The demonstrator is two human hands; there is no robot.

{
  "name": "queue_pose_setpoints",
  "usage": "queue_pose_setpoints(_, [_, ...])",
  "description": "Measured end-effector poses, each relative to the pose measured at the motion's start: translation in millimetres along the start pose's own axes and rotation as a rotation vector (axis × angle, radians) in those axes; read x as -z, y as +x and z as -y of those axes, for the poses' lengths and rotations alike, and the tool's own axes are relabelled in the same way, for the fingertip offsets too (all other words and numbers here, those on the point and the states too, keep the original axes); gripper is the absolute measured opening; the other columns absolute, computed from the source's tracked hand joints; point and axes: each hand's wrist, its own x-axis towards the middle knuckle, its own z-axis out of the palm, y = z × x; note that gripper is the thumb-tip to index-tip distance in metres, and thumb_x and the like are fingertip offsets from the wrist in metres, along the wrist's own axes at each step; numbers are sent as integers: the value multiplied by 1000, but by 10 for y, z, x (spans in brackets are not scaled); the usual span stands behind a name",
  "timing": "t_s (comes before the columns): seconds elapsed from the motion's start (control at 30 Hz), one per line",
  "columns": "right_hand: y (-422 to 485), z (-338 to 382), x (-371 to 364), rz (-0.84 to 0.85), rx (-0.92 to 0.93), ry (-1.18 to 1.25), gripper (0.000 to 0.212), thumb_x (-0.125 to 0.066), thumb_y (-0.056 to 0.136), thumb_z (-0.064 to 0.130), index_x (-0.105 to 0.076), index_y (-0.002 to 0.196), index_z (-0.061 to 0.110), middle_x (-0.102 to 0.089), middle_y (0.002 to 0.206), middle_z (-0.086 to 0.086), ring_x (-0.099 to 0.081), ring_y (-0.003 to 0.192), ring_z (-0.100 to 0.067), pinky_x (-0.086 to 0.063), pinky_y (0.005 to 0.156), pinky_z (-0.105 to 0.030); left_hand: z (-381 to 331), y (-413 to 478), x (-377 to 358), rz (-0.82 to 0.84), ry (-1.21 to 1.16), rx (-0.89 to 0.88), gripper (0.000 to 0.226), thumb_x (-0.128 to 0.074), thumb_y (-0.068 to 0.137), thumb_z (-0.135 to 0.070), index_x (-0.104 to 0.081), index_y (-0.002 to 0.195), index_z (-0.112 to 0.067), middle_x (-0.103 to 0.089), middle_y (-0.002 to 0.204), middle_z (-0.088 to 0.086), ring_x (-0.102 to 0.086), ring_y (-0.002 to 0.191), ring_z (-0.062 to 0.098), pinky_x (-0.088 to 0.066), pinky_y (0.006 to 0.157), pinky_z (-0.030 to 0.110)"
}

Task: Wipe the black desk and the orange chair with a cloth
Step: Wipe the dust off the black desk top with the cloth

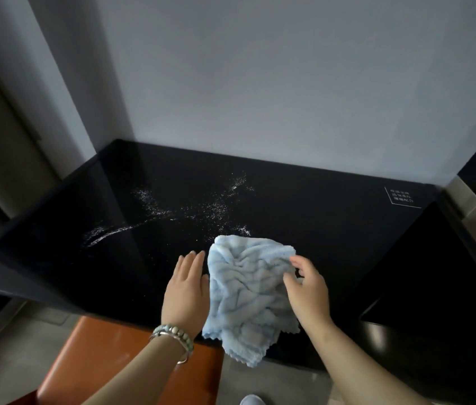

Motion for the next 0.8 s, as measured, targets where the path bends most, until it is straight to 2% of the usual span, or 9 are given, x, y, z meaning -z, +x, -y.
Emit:
queue_pose_setpoints(0.07, [9,-91,32,10,10,-177,31,-56,86,14,-60,115,24,-59,104,8,-57,106,-16,-48,87,-33,-132,37,-108,67,115,-84,51,-30,100,-31,-15,149,-26,-7,158,-5,4,145,14,-7,118,32])
queue_pose_setpoints(0.17, [11,-206,24,82,80,-256,31,-58,85,14,-62,115,20,-62,109,7,-56,108,-18,-47,93,-39,-377,101,-355,193,256,-211,55,-29,98,-43,-7,148,-38,6,158,-5,14,144,18,-1,118,40])
queue_pose_setpoints(0.3, [18,-336,-24,331,236,-417,41,-50,91,24,-49,132,23,-58,123,5,-51,118,-14,-42,97,-30,-431,170,-649,327,441,-250,56,-29,94,-53,-12,146,-42,0,158,-2,12,145,24,3,117,49])
queue_pose_setpoints(0.4, [41,-430,-30,341,375,-584,46,-43,96,30,-41,141,20,-54,133,3,-45,126,-14,-37,100,-27,-301,205,-678,344,523,-296,72,-5,79,-66,-9,146,-42,-2,158,-3,9,145,25,5,117,46])
queue_pose_setpoints(0.47, [33,-408,-46,326,390,-624,53,-34,90,39,-47,138,19,-56,131,2,-47,126,-16,-38,99,-30,-220,220,-604,368,561,-348,83,6,70,-73,-7,146,-43,-1,158,-6,7,146,22,7,115,41])
queue_pose_setpoints(0.53, [14,-416,-63,313,414,-682,53,-34,83,40,-61,124,19,-66,116,4,-60,110,-17,-49,85,-31,-134,227,-505,344,598,-360,85,11,73,-78,-16,145,-43,-11,157,-7,-5,146,20,0,115,41])
queue_pose_setpoints(0.63, [12,-394,-53,265,479,-718,42,-42,78,37,-70,105,22,-71,93,9,-69,83,-13,-54,63,-25,-22,215,-413,171,696,-296,66,-10,92,-60,-61,122,-30,-58,131,-2,-48,128,24,-36,102,52])
queue_pose_setpoints(0.73, [88,-290,-9,346,414,-691,37,-48,89,32,-57,125,26,-63,115,9,-58,107,-16,-47,83,-28,-121,228,-421,3,681,-215,50,-33,81,-34,-70,107,-13,-61,125,11,-39,131,32,-30,103,57])
queue_pose_setpoints(0.8, [197,-251,23,362,264,-587,33,-49,92,34,-54,124,29,-60,115,5,-52,111,-16,-44,85,-28,-316,237,-494,0,628,-245,49,-35,79,-30,-67,114,-18,-55,132,12,-30,134,33,-35,100,63])
